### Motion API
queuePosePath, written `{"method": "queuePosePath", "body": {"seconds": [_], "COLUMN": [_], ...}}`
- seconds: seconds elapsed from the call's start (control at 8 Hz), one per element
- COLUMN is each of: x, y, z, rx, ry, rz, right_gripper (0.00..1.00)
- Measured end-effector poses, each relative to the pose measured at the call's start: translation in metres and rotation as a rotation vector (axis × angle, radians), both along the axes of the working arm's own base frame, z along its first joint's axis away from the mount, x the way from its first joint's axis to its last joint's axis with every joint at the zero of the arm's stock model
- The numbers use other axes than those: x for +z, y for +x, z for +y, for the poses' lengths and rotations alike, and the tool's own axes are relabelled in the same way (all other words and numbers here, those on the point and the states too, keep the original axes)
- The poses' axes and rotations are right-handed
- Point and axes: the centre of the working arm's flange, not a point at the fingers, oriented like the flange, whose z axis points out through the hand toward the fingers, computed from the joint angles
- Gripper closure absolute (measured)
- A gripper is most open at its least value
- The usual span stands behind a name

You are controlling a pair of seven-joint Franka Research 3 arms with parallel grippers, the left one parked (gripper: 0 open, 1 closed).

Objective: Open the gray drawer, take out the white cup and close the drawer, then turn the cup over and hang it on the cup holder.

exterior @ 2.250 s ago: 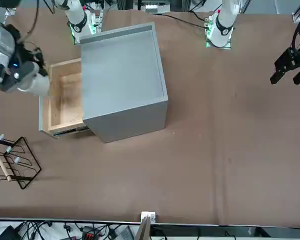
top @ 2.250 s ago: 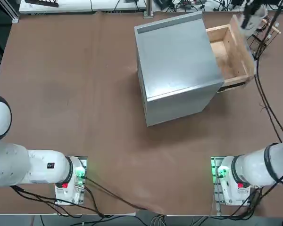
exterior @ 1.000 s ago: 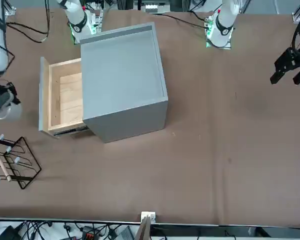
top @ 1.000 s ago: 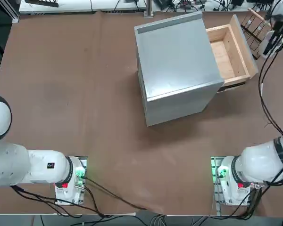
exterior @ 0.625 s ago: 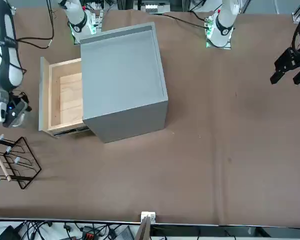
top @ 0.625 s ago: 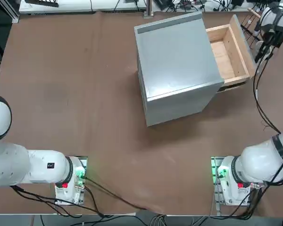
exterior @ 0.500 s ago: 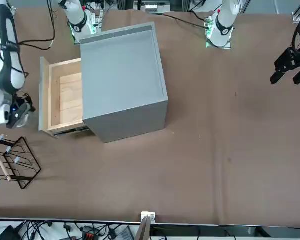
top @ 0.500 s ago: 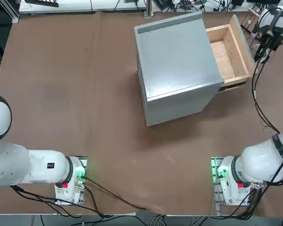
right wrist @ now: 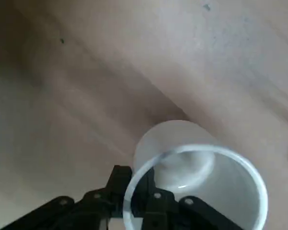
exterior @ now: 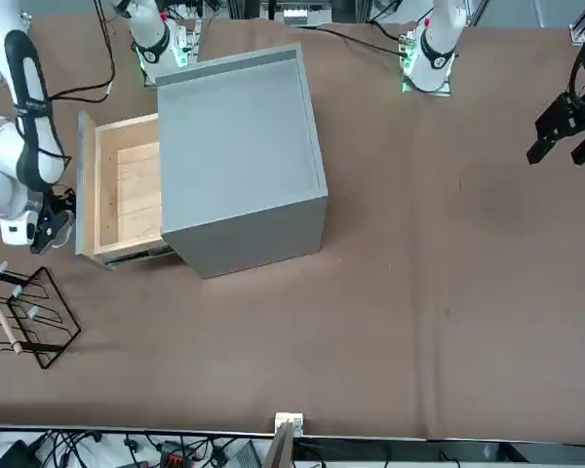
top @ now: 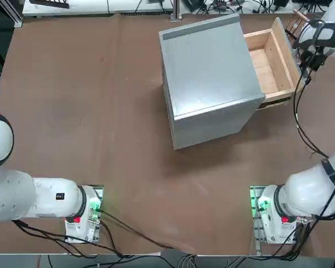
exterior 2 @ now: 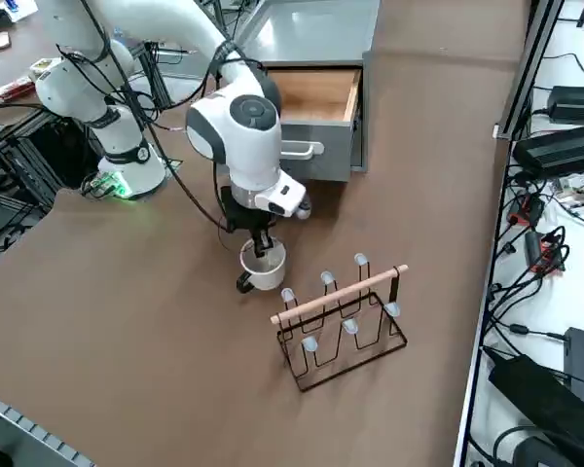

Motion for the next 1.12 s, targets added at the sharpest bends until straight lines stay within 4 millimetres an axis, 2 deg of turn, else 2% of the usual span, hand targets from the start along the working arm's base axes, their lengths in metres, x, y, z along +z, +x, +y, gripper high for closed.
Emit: {"method": "queuePosePath", "body": {"seconds": [0.25, 0.38, 0.62, 0.75, 0.88, 1.0, 1.12], "x": [-0.015, -0.014, -0.013, -0.007, 0.008, 0.031, 0.059], "y": [-0.011, -0.011, -0.011, -0.009, -0.007, -0.004, 0.0], "z": [0.002, 0.002, 0.002, 0.003, 0.004, 0.007, 0.012], "rx": [-0.031, -0.037, -0.038, -0.038, -0.037, -0.033, -0.025], "ry": [-0.009, -0.011, -0.011, -0.008, -0.002, 0.007, 0.013], "rz": [-0.01, -0.015, -0.015, -0.013, -0.008, -0.008, -0.019], "right_gripper": [0.96, 0.94, 0.61, 0.41, 0.2, 0.03, 0.01]}}
